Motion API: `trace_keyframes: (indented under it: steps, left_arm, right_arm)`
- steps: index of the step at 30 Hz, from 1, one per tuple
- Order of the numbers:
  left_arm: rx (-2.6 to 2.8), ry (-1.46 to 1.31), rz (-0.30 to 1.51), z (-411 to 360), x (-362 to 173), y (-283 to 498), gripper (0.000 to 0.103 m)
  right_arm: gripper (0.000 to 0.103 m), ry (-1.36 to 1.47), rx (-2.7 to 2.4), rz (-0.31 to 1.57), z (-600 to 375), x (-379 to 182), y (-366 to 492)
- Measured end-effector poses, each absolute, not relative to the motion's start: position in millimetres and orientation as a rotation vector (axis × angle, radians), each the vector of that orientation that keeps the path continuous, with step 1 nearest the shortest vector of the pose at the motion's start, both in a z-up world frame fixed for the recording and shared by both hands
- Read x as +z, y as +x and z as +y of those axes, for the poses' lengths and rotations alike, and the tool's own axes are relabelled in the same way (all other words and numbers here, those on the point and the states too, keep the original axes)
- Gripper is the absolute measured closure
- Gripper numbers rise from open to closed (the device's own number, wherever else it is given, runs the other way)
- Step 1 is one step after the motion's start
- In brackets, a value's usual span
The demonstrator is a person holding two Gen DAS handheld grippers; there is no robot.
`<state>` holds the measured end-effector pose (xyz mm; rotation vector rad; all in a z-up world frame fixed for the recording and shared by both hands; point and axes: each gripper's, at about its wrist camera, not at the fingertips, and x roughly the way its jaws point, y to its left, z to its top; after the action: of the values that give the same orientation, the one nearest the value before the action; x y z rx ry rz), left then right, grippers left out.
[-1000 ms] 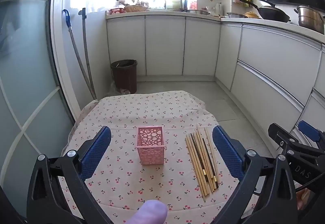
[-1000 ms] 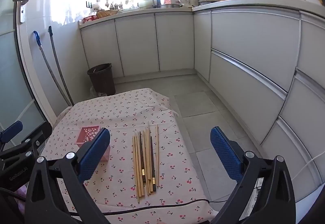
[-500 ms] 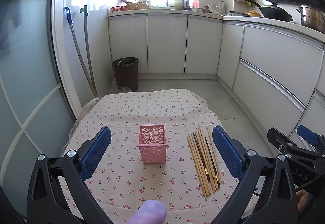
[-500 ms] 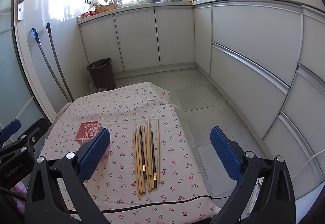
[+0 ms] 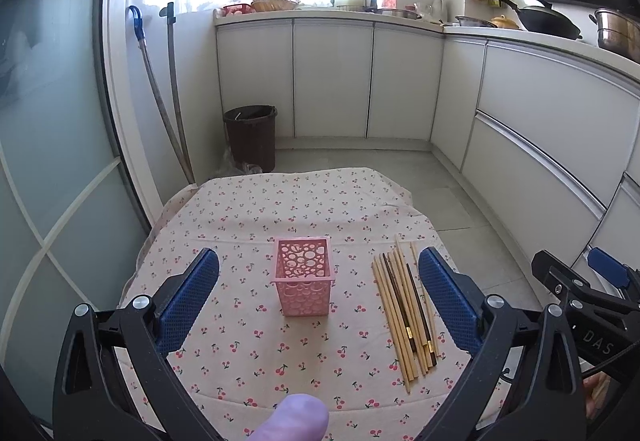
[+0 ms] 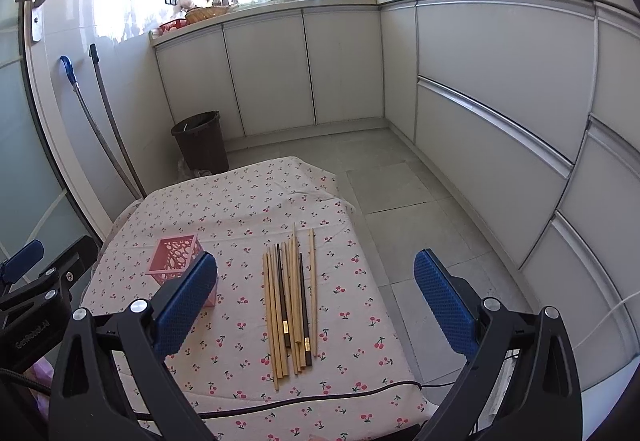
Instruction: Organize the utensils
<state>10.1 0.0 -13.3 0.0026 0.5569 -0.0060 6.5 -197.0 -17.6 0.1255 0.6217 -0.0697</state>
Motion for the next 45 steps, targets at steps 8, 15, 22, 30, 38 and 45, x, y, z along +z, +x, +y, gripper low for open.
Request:
trace_keyframes:
  steps: [8, 15, 22, 30, 38, 45]
  left_arm:
    - [-0.007, 0.002, 0.562, 0.4, -13.8, 11.0, 0.007]
    - [-0.006, 0.003, 0.563, 0.0, -14.6, 11.0, 0.007]
    - [-0.004, 0.003, 0.566, -0.5, -16.4, 11.4, 0.007]
    - [0.001, 0.004, 0.571, 0.1, -16.4, 12.5, 0.007]
    - [0.001, 0.005, 0.572, 0.5, -16.6, 12.6, 0.007]
    - [0.001, 0.005, 0.578, 2.0, -17.4, 13.5, 0.007]
  right_arm:
    - [0.007, 0.124, -0.073, 0.625, -195.7, -18.5, 7.0]
    - [0.007, 0.126, -0.073, 0.63, -195.9, -18.8, 7.2]
    - [0.007, 0.13, -0.072, 0.636, -195.5, -20.1, 7.3]
    - [0.007, 0.136, -0.072, 0.646, -196.1, -21.7, 8.9]
    - [0.007, 0.141, -0.071, 0.655, -196.0, -22.4, 10.3]
    - [0.007, 0.142, -0.07, 0.659, -196.5, -23.4, 10.4]
